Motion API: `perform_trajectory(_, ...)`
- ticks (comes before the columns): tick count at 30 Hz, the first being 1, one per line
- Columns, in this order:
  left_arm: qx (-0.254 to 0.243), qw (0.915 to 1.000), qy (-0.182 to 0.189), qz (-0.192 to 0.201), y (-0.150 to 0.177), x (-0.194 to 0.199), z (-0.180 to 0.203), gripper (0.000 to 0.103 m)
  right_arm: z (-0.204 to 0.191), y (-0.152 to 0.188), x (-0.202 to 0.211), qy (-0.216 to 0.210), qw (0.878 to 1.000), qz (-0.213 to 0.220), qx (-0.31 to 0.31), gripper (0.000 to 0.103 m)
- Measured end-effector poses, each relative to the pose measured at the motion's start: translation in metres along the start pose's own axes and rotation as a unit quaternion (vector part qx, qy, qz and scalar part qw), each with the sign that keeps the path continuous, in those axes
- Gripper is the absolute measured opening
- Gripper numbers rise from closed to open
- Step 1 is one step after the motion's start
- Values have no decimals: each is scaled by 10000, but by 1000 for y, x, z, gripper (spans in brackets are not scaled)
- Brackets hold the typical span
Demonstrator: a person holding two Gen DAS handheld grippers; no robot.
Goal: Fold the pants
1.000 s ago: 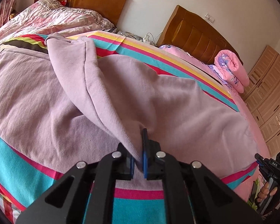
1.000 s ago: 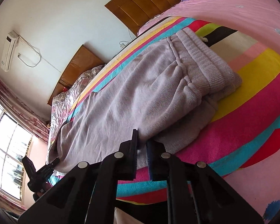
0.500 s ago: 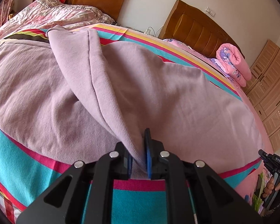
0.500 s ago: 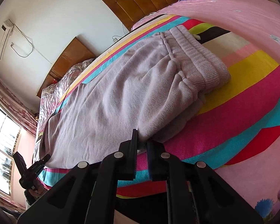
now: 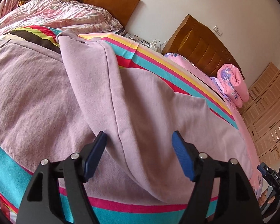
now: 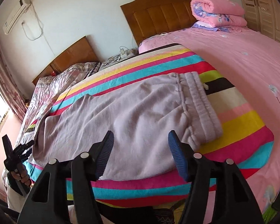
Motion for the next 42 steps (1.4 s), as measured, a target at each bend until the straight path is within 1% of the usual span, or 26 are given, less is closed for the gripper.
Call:
perform_trajectory(2,44,10000,-43,-65,-1,-6,0,72,-30,2,-32,300,9966,-222,734,63)
perform_trajectory(4,-36,9998,-176,-119,-3,-9,1,71,-51,4,-58,340,9903,-375,1297,63)
perform_trajectory(6,-70,9994,-300,-176,-4,-9,0,71,-56,3,-84,441,9855,-662,1501,63)
perform_trajectory(8,-65,9986,-472,-244,-2,-9,-6,71,-44,7,-106,736,9798,-1031,1546,64)
perform_trajectory(9,-68,9984,-496,-279,-2,-9,-9,71,-39,7,-104,581,9813,-990,1542,64)
perform_trajectory(11,-17,9987,-423,-293,0,-6,-17,72,-29,9,-97,505,9821,-1082,1457,64)
perform_trajectory(13,26,9989,-421,-214,-4,1,-23,74,-25,9,-86,657,9824,-1095,1361,64)
perform_trajectory(14,9,9985,-530,-151,-10,5,-28,79,-26,8,-79,761,9824,-1031,1357,65)
perform_trajectory(15,-14,9976,-681,-79,-19,8,-31,81,-30,5,-73,796,9827,-938,1388,65)
perform_trajectory(18,-47,9941,-1086,40,-64,6,-43,82,-53,-11,-60,575,9854,-578,1493,66)
perform_trajectory(20,-271,9912,-1292,-95,-99,-10,-44,86,-75,-23,-62,356,9861,-412,1568,67)
perform_trajectory(22,-469,9874,-1458,-390,-129,-37,-45,86,-98,-27,-75,176,9850,-381,1673,67)
perform_trajectory(24,-553,9846,-1513,-673,-150,-63,-47,86,-123,-26,-93,-11,9830,-483,1772,67)
perform_trajectory(25,-665,9817,-1582,-819,-156,-75,-47,86,-136,-25,-101,-132,9821,-546,1796,67)
perform_trajectory(27,-856,9752,-1719,-1100,-165,-99,-49,86,-158,-21,-114,-381,9792,-684,1872,70)
perform_trajectory(28,-911,9735,-1717,-1209,-168,-109,-50,85,-169,-17,-120,-479,9768,-766,1942,71)
perform_trajectory(29,-948,9719,-1744,-1265,-171,-117,-52,85,-177,-14,-126,-541,9741,-836,2031,71)
perform_trajectory(31,-979,9672,-1937,-1319,-175,-129,-60,84,-192,-7,-137,-597,9688,-996,2188,71)
perform_trajectory(33,-1022,9639,-1952,-1495,-177,-140,-69,71,-200,0,-146,-634,9650,-1112,2288,71)
perform_trajectory(34,-1033,9618,-1980,-1582,-177,-145,-75,51,-203,3,-150,-640,9639,-1161,2307,71)
perform_trajectory(35,-1030,9620,-1991,-1561,-178,-146,-80,24,-206,4,-154,-647,9633,-1206,2307,71)
perform_trajectory(36,-966,9673,-1879,-1403,-180,-141,-85,10,-208,6,-158,-647,9633,-1238,2294,71)
perform_trajectory(38,-801,9772,-1819,-745,-185,-112,-94,8,-210,7,-162,-652,9634,-1273,2266,71)
perform_trajectory(39,-718,9787,-1884,-375,-183,-89,-97,8,-212,7,-163,-661,9636,-1280,2254,71)
perform_trajectory(41,-333,9836,-1744,333,-173,-34,-110,8,-213,8,-164,-669,9640,-1281,2232,71)
perform_trajectory(42,-96,9829,-1734,612,-164,-5,-119,8,-214,7,-164,-677,9642,-1274,2223,71)
Point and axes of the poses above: each gripper's, at about its wrist camera, not at the fingertips, and x roughly against the way its jaws point, z to its right, y to its underside, the point moved 3 cm from there along -x, roughly the way its jaws point, and after that the axes turned 10 degrees about -x, right-handed, at the moved point
